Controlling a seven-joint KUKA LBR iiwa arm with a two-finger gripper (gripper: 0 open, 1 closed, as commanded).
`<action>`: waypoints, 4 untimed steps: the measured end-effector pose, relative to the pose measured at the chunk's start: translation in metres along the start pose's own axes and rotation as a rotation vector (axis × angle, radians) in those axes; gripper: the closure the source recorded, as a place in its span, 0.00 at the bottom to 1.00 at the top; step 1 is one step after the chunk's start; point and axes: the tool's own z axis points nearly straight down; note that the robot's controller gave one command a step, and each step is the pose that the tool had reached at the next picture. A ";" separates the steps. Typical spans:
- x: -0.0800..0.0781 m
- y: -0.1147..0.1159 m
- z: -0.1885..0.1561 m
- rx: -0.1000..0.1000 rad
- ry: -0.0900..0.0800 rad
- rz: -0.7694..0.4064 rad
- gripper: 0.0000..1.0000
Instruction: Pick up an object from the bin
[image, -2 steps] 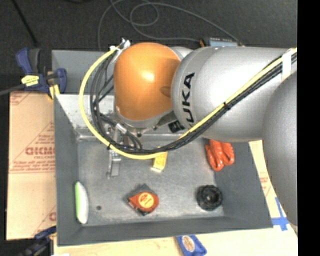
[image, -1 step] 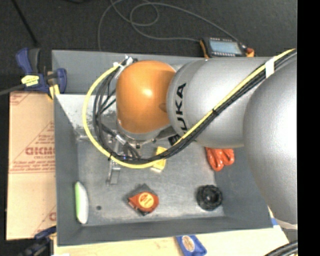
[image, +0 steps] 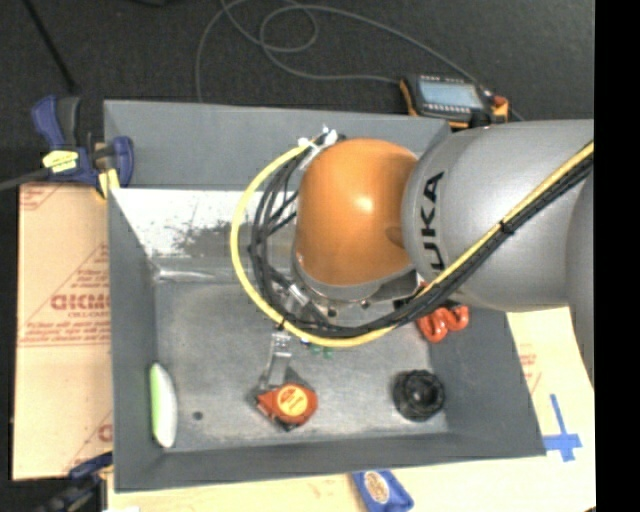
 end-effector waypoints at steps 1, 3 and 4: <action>-0.011 -0.034 0.009 -0.003 -0.013 -0.053 0.00; -0.013 -0.061 0.067 -0.005 -0.012 0.087 0.00; -0.002 -0.085 0.100 -0.001 -0.008 -0.026 0.00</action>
Offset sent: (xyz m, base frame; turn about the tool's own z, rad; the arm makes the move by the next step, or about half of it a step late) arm -0.0022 -0.0293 -0.0478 0.1847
